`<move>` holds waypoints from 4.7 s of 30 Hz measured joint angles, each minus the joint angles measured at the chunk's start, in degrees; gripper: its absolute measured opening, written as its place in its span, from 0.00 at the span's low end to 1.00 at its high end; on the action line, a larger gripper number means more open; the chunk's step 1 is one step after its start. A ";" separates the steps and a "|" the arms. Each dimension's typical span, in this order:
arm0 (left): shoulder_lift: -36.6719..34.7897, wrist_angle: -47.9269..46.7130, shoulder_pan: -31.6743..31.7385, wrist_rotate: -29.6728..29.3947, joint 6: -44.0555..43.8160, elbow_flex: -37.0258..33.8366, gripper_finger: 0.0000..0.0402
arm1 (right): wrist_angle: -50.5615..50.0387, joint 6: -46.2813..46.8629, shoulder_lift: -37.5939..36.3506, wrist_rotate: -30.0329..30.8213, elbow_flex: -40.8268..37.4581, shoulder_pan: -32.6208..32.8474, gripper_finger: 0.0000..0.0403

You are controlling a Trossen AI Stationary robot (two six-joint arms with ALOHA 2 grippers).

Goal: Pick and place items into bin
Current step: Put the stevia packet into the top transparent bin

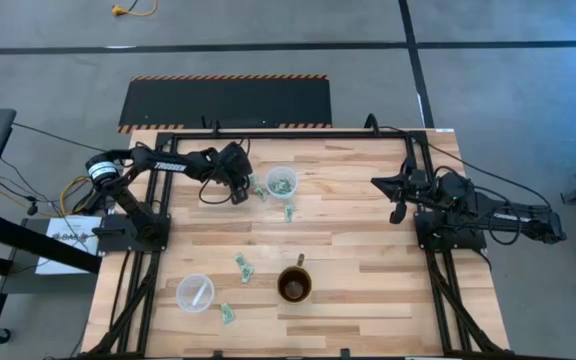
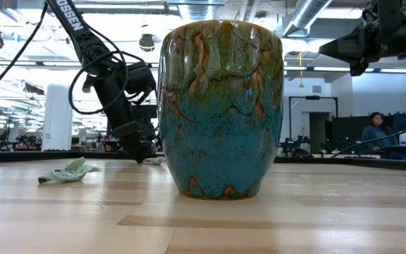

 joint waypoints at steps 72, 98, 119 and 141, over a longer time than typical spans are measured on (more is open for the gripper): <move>3.34 2.96 0.81 8.07 8.80 1.11 0.38 | 0.01 0.00 0.01 0.00 0.01 0.00 0.00; 4.51 1.55 0.11 5.47 -0.92 3.98 0.01 | 0.00 0.00 0.01 0.00 -0.01 0.02 0.00; -13.65 -4.88 -1.20 -1.07 -6.44 3.87 0.00 | 0.00 0.00 -0.01 0.00 -0.01 0.01 0.00; -18.08 5.22 -6.29 5.34 -10.56 3.91 0.00 | -0.01 0.00 0.00 0.00 0.00 0.01 0.00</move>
